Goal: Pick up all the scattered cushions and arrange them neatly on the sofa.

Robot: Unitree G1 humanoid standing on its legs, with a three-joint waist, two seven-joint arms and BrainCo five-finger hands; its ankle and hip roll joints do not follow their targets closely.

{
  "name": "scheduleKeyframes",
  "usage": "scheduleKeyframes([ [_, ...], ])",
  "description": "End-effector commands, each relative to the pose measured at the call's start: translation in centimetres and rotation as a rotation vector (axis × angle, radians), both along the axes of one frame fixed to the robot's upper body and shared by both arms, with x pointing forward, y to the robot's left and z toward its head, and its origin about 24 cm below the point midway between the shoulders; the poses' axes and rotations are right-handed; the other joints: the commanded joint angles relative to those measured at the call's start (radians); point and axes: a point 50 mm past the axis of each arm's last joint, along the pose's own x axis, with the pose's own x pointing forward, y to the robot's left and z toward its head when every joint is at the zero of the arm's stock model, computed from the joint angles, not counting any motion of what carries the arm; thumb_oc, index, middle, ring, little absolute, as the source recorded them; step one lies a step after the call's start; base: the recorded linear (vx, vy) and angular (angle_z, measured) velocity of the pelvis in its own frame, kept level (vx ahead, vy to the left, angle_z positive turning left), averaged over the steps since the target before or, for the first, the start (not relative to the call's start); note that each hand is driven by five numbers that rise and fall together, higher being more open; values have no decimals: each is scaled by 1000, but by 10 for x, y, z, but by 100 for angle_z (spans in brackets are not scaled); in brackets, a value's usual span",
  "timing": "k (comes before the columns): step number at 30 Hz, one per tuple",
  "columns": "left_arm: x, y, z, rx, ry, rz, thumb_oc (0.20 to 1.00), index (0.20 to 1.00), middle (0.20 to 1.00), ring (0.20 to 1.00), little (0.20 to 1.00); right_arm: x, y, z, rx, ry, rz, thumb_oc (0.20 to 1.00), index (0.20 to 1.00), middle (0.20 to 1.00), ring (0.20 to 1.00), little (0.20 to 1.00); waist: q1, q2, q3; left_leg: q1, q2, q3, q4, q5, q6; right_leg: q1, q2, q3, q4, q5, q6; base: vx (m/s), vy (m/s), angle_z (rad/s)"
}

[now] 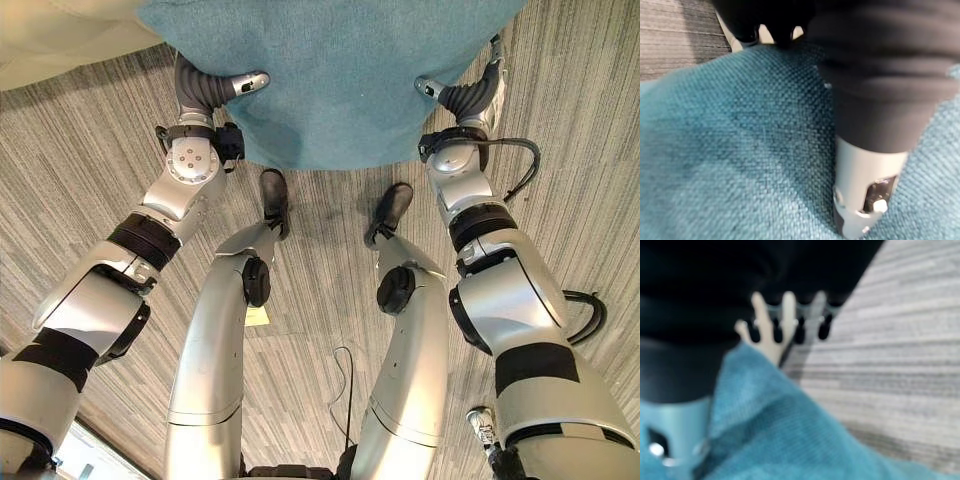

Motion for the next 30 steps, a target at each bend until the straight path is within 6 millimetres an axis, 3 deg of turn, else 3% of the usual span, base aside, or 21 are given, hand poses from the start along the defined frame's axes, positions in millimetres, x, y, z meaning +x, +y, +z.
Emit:
scheduleKeyframes([
  [1, -13, -15, 17, -53, -115, -107, 1000, 1000, 1000, 1000, 1000, -2, -11, 9, -12, -17, 13, 1000, 1000, 1000, 1000, 1000, -36, 72, -26, 16, -61, -131, 12, -109, -32, 72, 67, 40, 10, -77, 68, 9, -45, 0],
  [7, -16, -5, 21, -47, -137, -132, 1000, 1000, 1000, 1000, 1000, -6, 2, 37, 48, -151, 194, 1000, 1000, 1000, 1000, 1000, -22, 80, -9, 16, -57, -141, 38, -108, -37, 72, 59, 43, 50, -90, 61, 14, -46, 2],
  [8, -17, -5, 23, -51, -146, -146, 1000, 1000, 1000, 1000, 1000, -8, 17, 50, 38, -203, 282, 1000, 1000, 1000, 1000, 1000, -17, 84, -3, 16, -54, -146, 50, -106, -39, 72, 56, 42, 61, -90, 61, 0, 0, 0],
  [10, -18, -6, 24, -50, -150, -156, 1000, 1000, 1000, 1000, 1000, -9, 25, 55, 28, -222, 320, 1000, 1000, 1000, 1000, 1000, -15, 86, 4, 16, -54, -150, 64, -105, -40, 72, 57, 42, 72, -92, 60, 18, -16, 4],
  [11, -18, -7, 25, -55, -153, -170, 1000, 1000, 1000, 1000, 1000, -11, 46, 62, 18, -250, 417, 1000, 1000, 1000, 1000, 1000, -8, 93, 13, 16, -52, -166, 80, -104, -39, 72, 58, 40, 93, -90, 61, 24, -9, 5],
  [12, -18, -7, 25, -55, -153, -170, 1000, 1000, 1000, 1000, 1000, -11, 46, 62, 18, -250, 417, 1000, 1000, 1000, 1000, 1000, -8, 93, 13, 16, -52, -166, 81, -105, -39, 72, 58, 40, 95, -91, 61, 31, -25, 4],
  [14, -19, -12, 28, -48, -163, -186, 1000, 1000, 1000, 1000, 1000, -14, 79, 71, -44, -276, 533, 1000, 1000, 1000, 1000, 1000, -8, 95, 27, 16, -47, -168, 99, -107, -39, 72, 56, 40, 115, -94, 58, 0, 0, 0],
  [15, -19, -12, 28, -48, -163, -185, 1000, 1000, 1000, 1000, 1000, -14, 79, 71, -45, -276, 533, 605, 605, 605, 605, 605, -9, 95, 28, 16, -47, -168, 99, -107, -39, 72, 56, 40, 115, -95, 58, 0, 0, 0],
  [17, -19, -16, 30, -39, -164, -195, 1000, 1000, 1000, 1000, 1000, -17, 96, 75, -65, -289, 589, 200, 200, 200, 200, 200, -10, 95, 30, 16, -47, -171, 104, -106, -39, 72, 56, 37, 119, -92, 57, 0, 0, 0],
  [18, -19, -18, 31, -34, -171, -195, 724, 724, 724, 724, 724, -19, 104, 77, -68, -306, 618, 200, 200, 200, 200, 200, -10, 94, 32, 16, -49, -174, 109, -105, -38, 72, 59, 38, 125, -91, 56, 0, 0, 0],
  [19, -19, -19, 33, -35, -173, -195, 200, 200, 200, 200, 200, -21, 110, 78, -70, -315, 641, 200, 200, 200, 200, 200, -11, 94, 31, 16, -51, -176, 108, -105, -38, 72, 61, 39, 122, -87, 58, 0, 0, 0],
  [20, -20, -19, 35, -60, -181, -203, 200, 200, 200, 200, 200, -26, 119, 83, -78, -348, 673, 200, 200, 200, 200, 200, -16, 88, 27, 16, -49, -175, 105, -101, -40, 72, 66, 39, 120, -84, 57, 0, 0, 0],
  [26, -22, -17, 34, -80, -194, -213, 200, 200, 200, 200, 200, -34, 126, 86, -76, -396, 706, 200, 200, 200, 200, 200, -25, 78, 4, 16, -52, -165, 96, -100, -41, 72, 80, 42, 110, -76, 54, 0, -6, 0],
  [28, -25, -17, 28, -143, -192, -236, 200, 200, 200, 200, 200, -39, 127, 81, -34, -430, 730, 200, 200, 200, 200, 200, -36, 68, -53, 16, -57, -145, 58, -94, -45, 72, 96, 36, 71, -65, 54, 0, 0, 0],
  [30, -25, -17, 27, -143, -189, -236, 200, 200, 200, 200, 200, -39, 127, 79, -34, -427, 729, 200, 200, 200, 200, 200, -36, 67, -58, 16, -57, -145, 55, -93, -45, 72, 96, 36, 69, -64, 53, -17, 5, -1],
])
